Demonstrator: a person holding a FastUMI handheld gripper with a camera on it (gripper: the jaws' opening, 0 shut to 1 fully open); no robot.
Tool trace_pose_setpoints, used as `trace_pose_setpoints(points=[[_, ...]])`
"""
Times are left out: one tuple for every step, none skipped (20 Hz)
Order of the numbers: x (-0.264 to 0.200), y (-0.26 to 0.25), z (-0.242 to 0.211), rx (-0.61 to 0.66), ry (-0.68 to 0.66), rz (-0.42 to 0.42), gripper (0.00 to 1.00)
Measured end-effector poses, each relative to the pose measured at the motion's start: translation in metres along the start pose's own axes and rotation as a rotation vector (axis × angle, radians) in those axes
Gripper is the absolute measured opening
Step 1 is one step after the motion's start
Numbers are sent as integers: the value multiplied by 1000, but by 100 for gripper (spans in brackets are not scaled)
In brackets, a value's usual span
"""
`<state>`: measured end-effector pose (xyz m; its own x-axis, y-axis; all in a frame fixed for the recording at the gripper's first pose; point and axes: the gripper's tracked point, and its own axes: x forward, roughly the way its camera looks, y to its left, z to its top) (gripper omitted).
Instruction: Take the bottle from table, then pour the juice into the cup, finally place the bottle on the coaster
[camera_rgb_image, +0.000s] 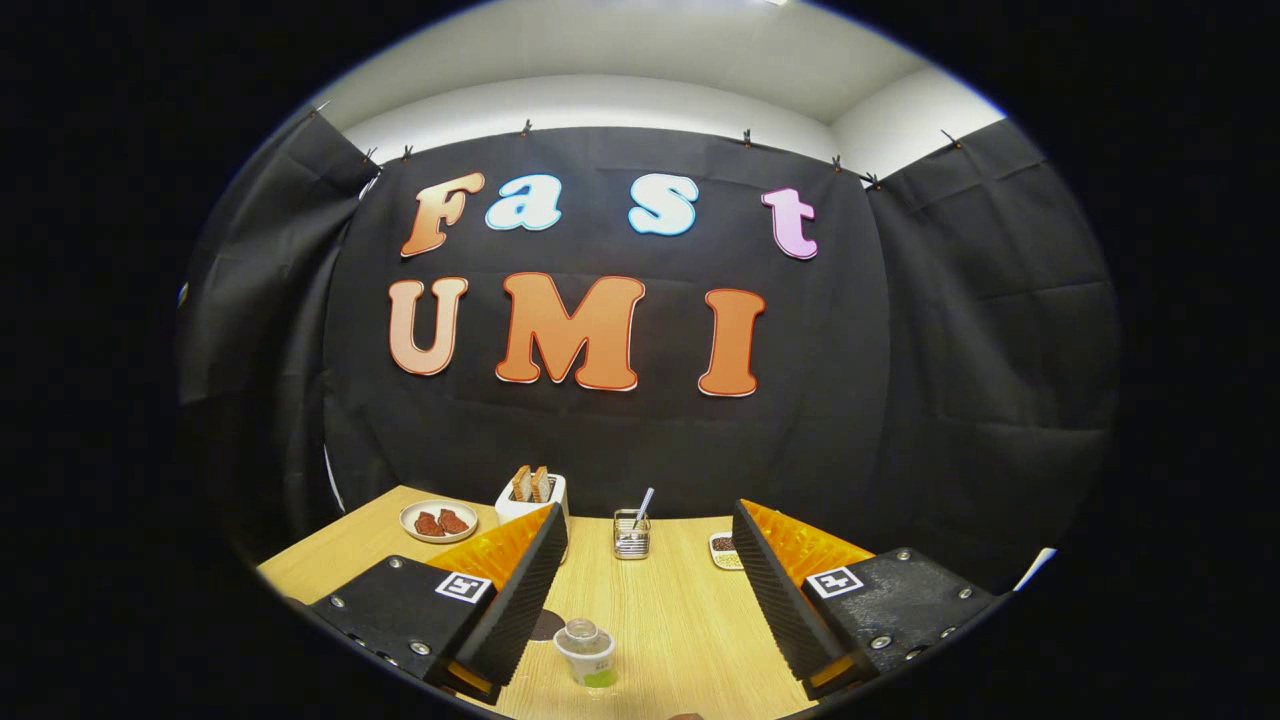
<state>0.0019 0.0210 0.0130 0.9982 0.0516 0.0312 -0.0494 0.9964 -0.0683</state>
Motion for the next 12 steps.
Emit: trace_pose_setpoints(points=[[1, 1, 0, 1, 0, 3, 99], [1, 1, -2, 6, 5, 8, 99], [1, 3, -3, 12, 5, 15, 99], [0, 4, -3, 14, 3, 21, 99], [2, 4, -5, 13, 6, 21, 98], [3, 4, -9, 10, 10, 20, 98], [4, 4, -11, 10, 15, 21, 98], [4, 6, -13, 15, 19, 22, 99], [3, 10, -14, 24, 19, 31, 99], [2, 15, -17, 32, 21, 43, 98], [3, 20, -18, 35, 22, 55, 98], [2, 24, -22, 29, 30, 65, 98]])
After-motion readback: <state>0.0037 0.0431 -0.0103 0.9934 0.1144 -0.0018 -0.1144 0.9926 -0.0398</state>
